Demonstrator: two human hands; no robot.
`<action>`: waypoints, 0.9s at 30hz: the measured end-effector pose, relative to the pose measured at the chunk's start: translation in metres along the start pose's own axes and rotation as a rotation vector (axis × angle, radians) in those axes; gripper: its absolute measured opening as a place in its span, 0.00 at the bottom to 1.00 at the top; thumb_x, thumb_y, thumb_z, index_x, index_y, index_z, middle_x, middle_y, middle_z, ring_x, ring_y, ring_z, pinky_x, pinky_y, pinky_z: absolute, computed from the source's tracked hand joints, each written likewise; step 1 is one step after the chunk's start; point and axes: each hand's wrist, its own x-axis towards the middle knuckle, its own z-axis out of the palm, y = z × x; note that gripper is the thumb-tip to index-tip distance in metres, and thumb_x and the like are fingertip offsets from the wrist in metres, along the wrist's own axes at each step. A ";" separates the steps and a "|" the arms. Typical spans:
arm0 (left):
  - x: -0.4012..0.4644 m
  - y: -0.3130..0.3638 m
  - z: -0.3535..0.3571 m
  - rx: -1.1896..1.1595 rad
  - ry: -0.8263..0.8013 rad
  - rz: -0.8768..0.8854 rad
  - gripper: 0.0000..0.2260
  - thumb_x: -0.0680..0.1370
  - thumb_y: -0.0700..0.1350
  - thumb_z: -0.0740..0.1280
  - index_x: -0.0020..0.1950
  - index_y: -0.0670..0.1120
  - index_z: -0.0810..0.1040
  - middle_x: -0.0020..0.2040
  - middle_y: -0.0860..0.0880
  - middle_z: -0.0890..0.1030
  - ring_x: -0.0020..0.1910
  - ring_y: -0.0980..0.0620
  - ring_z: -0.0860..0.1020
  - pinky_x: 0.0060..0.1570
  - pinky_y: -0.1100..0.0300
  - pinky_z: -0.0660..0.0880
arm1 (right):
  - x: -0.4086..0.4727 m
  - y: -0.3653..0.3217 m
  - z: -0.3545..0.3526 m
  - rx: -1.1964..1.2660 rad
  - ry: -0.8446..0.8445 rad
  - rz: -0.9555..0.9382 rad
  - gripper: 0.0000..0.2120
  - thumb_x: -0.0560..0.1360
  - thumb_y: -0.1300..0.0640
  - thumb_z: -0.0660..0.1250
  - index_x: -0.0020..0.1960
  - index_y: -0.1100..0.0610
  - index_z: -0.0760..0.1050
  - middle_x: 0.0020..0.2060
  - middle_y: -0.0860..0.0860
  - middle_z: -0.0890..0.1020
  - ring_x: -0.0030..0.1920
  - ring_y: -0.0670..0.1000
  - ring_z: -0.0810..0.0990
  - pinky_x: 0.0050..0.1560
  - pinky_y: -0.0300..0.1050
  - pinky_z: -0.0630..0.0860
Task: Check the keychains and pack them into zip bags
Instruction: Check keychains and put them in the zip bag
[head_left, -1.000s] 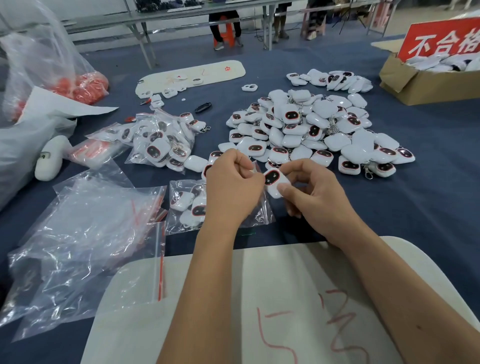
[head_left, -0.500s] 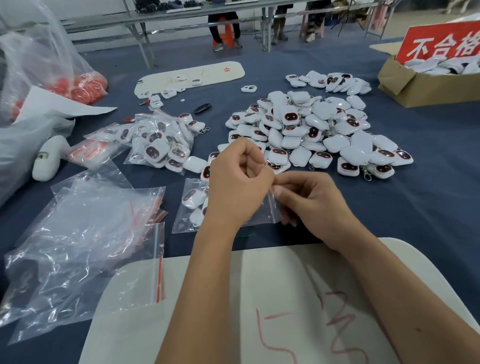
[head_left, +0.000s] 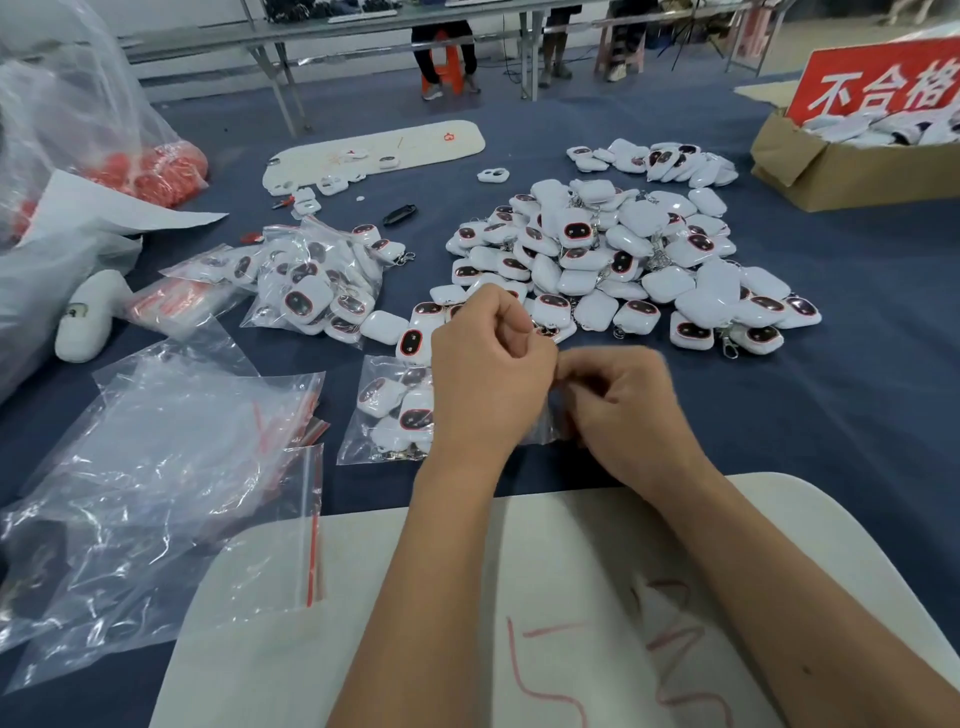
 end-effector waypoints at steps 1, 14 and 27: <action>-0.002 0.000 0.004 0.030 0.003 -0.005 0.07 0.71 0.35 0.69 0.39 0.45 0.74 0.29 0.53 0.75 0.29 0.57 0.71 0.33 0.64 0.70 | 0.001 0.001 -0.002 -0.062 0.148 -0.013 0.18 0.72 0.74 0.60 0.44 0.58 0.86 0.26 0.42 0.79 0.25 0.42 0.73 0.31 0.33 0.67; -0.016 0.002 0.019 0.342 -0.080 -0.150 0.03 0.77 0.39 0.65 0.49 0.43 0.78 0.45 0.46 0.82 0.47 0.45 0.79 0.48 0.53 0.74 | 0.022 0.018 0.006 -0.817 -0.200 0.002 0.37 0.80 0.51 0.66 0.84 0.44 0.53 0.84 0.48 0.52 0.82 0.55 0.49 0.77 0.60 0.58; 0.020 -0.026 -0.040 0.652 0.090 -0.418 0.20 0.83 0.47 0.61 0.74 0.44 0.70 0.71 0.34 0.69 0.69 0.35 0.67 0.64 0.45 0.67 | 0.017 0.016 0.007 -0.747 -0.079 -0.039 0.29 0.81 0.61 0.60 0.81 0.48 0.64 0.81 0.53 0.59 0.80 0.56 0.54 0.78 0.59 0.61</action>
